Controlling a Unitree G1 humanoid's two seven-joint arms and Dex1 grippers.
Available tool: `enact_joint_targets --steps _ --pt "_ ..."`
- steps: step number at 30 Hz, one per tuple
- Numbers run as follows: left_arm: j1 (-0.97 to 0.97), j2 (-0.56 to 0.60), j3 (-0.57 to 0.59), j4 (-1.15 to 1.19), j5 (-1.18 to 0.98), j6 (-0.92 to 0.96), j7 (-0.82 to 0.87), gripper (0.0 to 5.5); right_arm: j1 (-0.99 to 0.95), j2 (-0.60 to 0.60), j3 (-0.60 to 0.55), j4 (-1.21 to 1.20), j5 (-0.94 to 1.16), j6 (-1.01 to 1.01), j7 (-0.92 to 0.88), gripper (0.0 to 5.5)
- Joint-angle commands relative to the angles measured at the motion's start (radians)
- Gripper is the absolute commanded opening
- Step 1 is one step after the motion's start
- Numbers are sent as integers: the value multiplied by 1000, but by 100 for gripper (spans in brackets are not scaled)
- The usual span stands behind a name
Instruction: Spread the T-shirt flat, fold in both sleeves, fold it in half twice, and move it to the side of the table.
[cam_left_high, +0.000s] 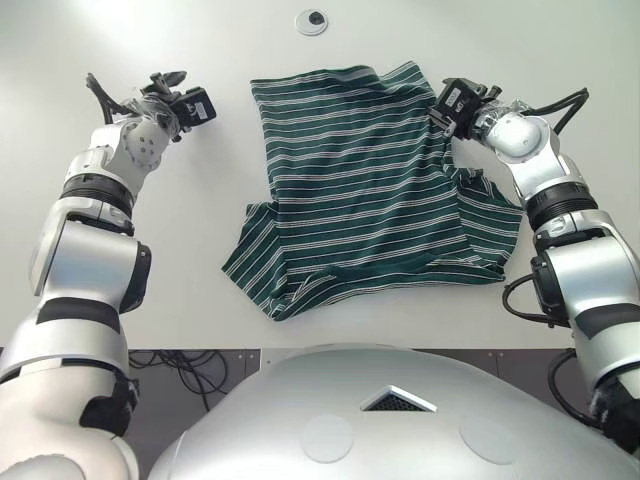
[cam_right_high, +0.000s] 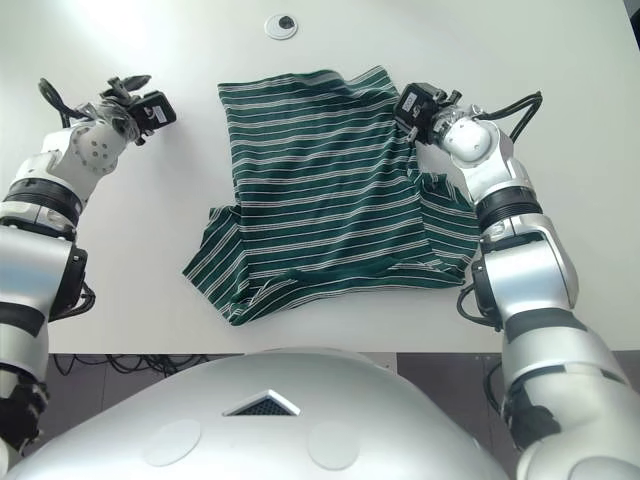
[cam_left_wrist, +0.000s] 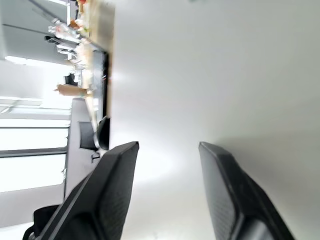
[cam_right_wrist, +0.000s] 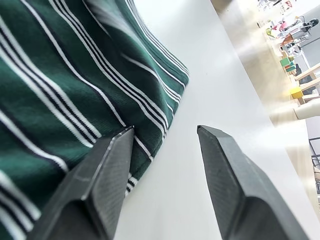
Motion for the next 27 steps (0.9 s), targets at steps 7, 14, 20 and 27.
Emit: enact_joint_targets --steps 7,14,20,27 --pt "-6 26 136 -161 -198 -375 -120 216 130 -19 -138 -227 151 -220 45 231" --pt "617 220 24 -1012 -887 -183 -779 216 487 -235 -199 -732 494 -244 432 231" --pt "891 413 45 -1265 -847 -48 -913 216 795 -442 -217 -885 613 -172 695 231" --pt "892 461 66 -1094 -280 -111 -712 216 845 -530 -189 -798 365 -160 690 231"
